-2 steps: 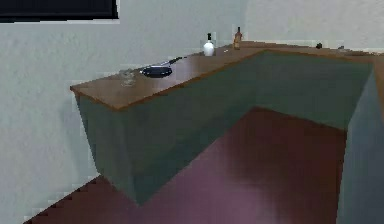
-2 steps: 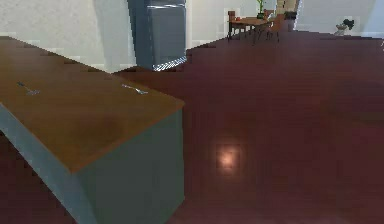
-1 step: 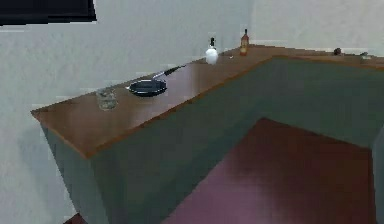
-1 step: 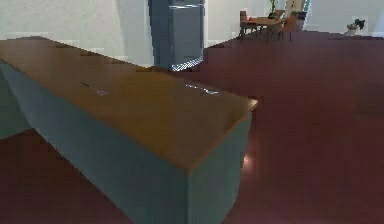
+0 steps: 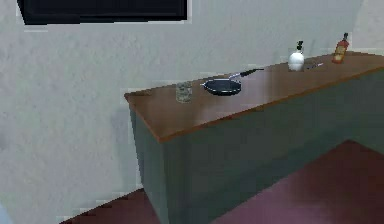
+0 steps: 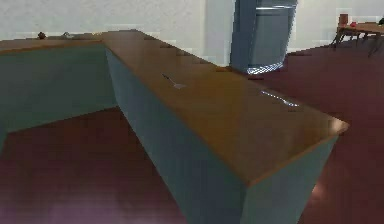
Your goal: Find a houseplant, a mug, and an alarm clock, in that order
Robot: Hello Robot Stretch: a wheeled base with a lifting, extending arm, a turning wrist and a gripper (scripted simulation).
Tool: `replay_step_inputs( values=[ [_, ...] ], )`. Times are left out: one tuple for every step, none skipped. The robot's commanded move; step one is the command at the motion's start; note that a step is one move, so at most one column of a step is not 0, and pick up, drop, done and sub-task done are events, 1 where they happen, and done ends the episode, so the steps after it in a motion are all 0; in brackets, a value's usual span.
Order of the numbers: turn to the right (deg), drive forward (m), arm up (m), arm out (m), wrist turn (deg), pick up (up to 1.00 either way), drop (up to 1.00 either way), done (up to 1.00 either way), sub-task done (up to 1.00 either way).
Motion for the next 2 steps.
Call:
replay_step_inputs(
  values=[
    [0.0, 0.00, 0.00, 0.00, 0.0, 0.00, 0.00, 0.00, 1.00],
    [-45.0, 0.00, 0.00, 0.00, 0.0, 0.00, 0.00, 0.00, 0.00]
  ],
)
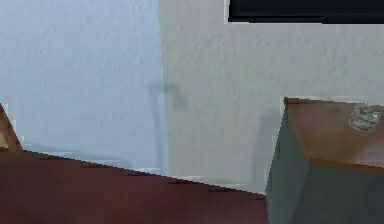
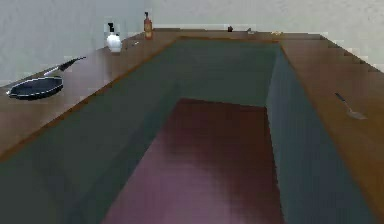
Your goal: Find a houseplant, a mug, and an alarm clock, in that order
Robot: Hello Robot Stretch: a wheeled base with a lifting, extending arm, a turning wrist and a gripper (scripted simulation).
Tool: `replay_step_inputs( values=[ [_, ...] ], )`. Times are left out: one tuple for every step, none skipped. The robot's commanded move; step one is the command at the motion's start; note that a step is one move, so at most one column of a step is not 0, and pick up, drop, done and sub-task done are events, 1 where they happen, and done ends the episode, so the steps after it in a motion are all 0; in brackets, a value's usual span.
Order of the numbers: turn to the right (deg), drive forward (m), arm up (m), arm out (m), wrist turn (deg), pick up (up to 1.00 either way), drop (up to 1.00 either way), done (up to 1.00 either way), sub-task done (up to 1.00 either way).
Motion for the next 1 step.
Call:
replay_step_inputs(
  values=[
    [-45.0, 0.00, 0.00, 0.00, 0.0, 0.00, 0.00, 0.00, 0.00]
  ],
)
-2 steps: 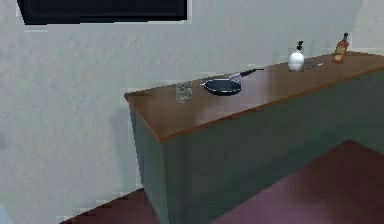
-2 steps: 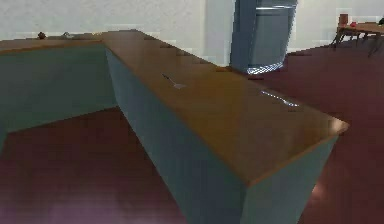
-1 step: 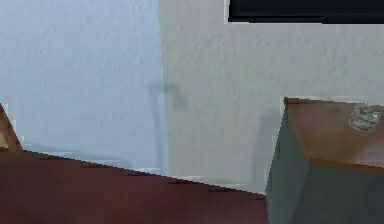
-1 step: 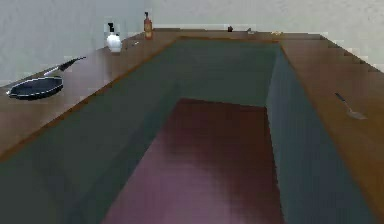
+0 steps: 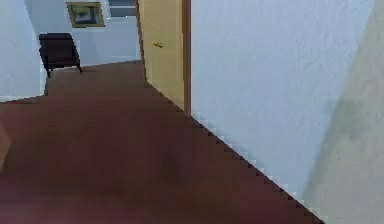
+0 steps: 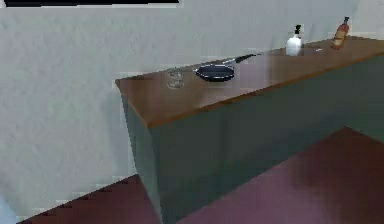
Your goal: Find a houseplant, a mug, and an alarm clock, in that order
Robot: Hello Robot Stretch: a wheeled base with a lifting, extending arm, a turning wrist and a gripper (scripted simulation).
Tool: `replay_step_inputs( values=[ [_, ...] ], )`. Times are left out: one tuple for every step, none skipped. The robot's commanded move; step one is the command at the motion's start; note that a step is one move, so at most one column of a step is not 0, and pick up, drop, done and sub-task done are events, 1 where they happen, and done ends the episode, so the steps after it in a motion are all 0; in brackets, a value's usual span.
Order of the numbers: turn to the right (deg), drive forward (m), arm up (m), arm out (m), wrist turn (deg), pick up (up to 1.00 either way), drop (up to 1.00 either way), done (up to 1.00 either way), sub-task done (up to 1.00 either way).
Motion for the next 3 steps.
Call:
replay_step_inputs(
  values=[
    [-45.0, 0.00, 0.00, 0.00, 0.0, 0.00, 0.00, 0.00, 0.00],
    [-18.0, 0.00, 0.00, 0.00, 0.0, 0.00, 0.00, 0.00, 0.00],
    [0.0, 0.35, 0.00, 0.00, 0.0, 0.00, 0.00, 0.00, 0.00]
  ],
)
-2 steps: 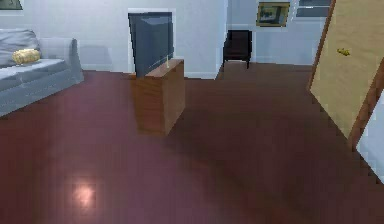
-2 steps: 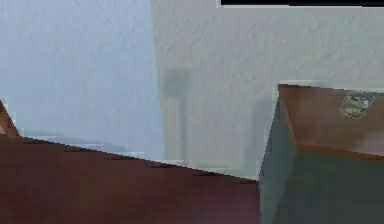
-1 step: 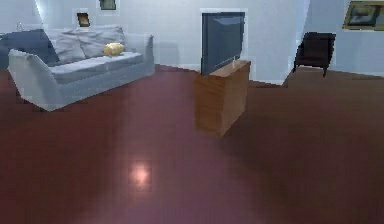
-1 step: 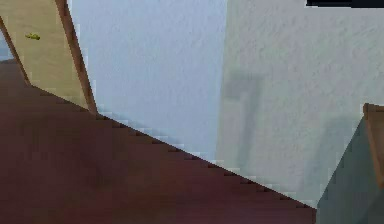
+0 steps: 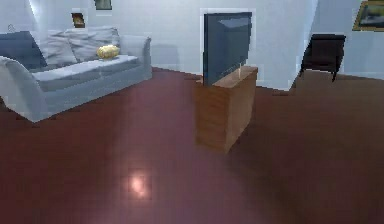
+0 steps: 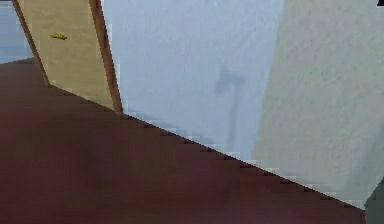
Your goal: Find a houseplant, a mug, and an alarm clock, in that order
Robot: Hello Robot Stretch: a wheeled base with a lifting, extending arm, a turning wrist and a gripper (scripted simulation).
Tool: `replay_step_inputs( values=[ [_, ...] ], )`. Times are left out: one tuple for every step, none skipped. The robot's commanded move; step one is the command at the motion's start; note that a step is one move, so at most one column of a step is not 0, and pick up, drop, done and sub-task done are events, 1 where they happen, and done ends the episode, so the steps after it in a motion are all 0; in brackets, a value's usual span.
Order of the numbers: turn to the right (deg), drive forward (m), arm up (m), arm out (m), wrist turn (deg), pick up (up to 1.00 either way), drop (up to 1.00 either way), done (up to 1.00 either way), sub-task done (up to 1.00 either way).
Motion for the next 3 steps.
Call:
replay_step_inputs(
  values=[
    [-45.0, 0.00, 0.00, 0.00, 0.0, 0.00, 0.00, 0.00, 0.00],
    [-12.0, 0.00, 0.00, 0.00, 0.0, 0.00, 0.00, 0.00, 0.00],
    [0.0, 1.00, 0.00, 0.00, 0.0, 0.00, 0.00, 0.00, 0.00]
  ],
)
